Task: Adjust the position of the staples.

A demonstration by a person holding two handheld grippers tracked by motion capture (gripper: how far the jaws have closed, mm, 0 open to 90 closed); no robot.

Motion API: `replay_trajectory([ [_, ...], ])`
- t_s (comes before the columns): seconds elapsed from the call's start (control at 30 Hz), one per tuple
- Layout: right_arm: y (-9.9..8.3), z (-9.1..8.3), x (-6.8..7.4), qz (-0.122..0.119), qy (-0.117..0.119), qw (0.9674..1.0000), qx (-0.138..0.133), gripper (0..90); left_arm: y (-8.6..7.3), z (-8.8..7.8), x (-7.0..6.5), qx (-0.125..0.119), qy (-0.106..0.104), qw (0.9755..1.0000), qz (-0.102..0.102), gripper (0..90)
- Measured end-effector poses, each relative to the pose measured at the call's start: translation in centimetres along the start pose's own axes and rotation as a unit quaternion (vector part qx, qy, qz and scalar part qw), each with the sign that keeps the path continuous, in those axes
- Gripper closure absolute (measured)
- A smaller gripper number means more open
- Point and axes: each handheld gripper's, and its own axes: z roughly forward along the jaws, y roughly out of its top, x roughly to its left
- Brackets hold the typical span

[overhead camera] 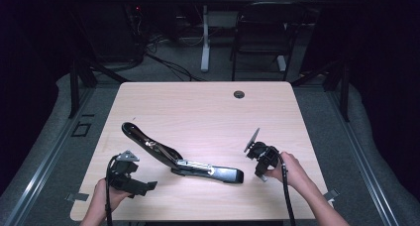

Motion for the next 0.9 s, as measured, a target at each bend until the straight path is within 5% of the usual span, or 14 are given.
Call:
replay_trajectory([
  [0.9,-0.17,0.43,-0.04,-0.007,0.003,0.9998,0.018,78.4,0.04,0.18,0.01,0.003,-0.003,1.0000,0.002,0.0],
])
